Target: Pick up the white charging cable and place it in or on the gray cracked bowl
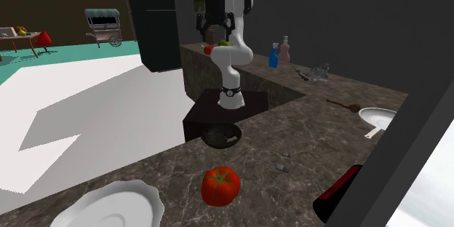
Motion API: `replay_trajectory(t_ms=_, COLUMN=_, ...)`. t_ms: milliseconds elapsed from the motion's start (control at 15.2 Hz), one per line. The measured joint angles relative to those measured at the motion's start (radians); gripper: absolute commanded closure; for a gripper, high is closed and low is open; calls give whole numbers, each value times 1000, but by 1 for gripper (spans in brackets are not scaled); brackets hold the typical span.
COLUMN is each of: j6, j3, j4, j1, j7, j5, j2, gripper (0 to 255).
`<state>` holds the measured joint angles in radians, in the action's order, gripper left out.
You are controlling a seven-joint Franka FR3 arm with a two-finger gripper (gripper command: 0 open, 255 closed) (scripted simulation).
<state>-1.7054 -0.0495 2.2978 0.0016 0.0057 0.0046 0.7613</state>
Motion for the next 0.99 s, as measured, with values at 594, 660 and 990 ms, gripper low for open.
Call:
replay_trajectory(t_ms=594, j6=-177, j3=74, j4=61, j1=39, j7=56, j5=32, j2=-140, gripper=0)
replay_trajectory(t_ms=660, j6=-204, j3=82, j4=65, j1=44, j7=61, j5=34, j2=-166, gripper=0)
replay_trajectory(t_ms=990, j6=-332, j3=133, j4=68, j1=67, j7=100, j5=45, j2=-308, gripper=0)
